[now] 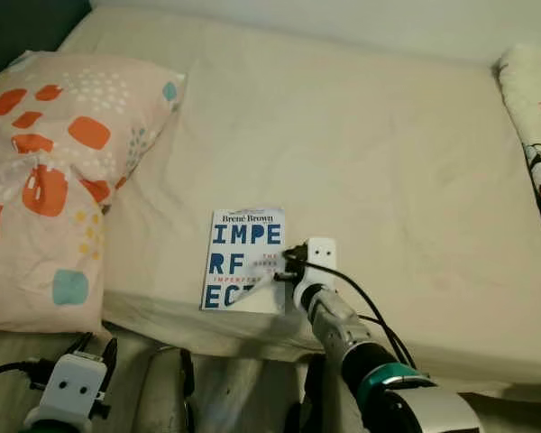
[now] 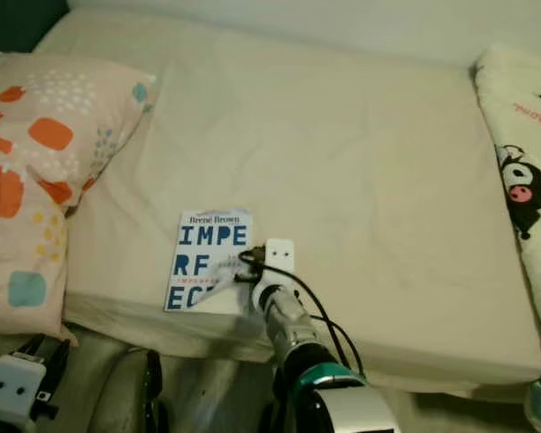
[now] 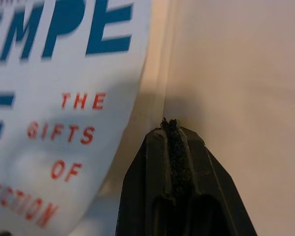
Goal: Clean up the room
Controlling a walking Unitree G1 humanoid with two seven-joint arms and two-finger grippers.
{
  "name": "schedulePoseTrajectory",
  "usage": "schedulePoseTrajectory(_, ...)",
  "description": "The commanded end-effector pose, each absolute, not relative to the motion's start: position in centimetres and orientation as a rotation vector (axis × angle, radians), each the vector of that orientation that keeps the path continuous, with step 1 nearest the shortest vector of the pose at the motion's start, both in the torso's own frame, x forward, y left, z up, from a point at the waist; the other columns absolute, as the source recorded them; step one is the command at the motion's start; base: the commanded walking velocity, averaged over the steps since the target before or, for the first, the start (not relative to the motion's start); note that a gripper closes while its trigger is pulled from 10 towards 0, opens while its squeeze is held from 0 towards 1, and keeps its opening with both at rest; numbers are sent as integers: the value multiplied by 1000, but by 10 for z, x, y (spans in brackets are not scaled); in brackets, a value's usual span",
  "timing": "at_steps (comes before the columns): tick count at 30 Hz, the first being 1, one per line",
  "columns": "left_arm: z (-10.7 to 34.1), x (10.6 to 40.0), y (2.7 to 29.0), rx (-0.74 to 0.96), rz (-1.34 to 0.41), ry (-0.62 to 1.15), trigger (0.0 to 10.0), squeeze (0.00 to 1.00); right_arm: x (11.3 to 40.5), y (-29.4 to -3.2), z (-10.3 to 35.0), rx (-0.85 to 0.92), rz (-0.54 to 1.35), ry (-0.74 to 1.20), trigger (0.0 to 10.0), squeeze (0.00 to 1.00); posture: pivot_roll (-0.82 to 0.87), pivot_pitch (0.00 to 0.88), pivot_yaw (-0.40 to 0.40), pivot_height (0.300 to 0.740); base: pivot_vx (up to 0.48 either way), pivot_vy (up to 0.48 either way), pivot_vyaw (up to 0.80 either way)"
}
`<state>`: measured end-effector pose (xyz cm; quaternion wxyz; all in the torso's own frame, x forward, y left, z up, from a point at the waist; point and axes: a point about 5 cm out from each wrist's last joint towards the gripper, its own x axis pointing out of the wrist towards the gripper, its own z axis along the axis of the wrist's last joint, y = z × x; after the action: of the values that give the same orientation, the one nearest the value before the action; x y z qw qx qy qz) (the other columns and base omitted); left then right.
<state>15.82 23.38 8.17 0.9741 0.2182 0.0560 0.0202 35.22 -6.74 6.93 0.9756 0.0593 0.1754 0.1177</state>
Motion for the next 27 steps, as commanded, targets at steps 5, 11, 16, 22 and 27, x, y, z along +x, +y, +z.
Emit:
schedulePoseTrajectory(5, 79, 146, 235, 436, 35, 167, 10000, 0, 344, -54, 60, 93, 264, 406, 0, 0, 270, 350, -63, 600, 0, 0, 0)
schedulePoseTrajectory(11, 84, 141, 235, 430, 33, 183, 10000, 0, 342, -47, 60, 140, 262, 425, 0, 0, 256, 346, -54, 600, 0, 0, 0)
schedulePoseTrajectory(16, 85, 141, 235, 433, 24, 190, 10000, 0, 341, -31, 64, 128, 320, 411, 0, 0, 262, 348, -53, 600, 0, 0, 0)
schedulePoseTrajectory(22, 87, 136, 237, 443, 19, 208, 10000, 0, 334, 9, 78, 130, 439, 376, 0, 0, 271, 357, -52, 600, 0, 0, 0)
schedulePoseTrajectory(27, 87, 132, 236, 445, 18, 222, 10000, 0, 323, 33, 81, 119, 531, 363, 0, 0, 275, 361, -56, 600, 0, 0, 0)
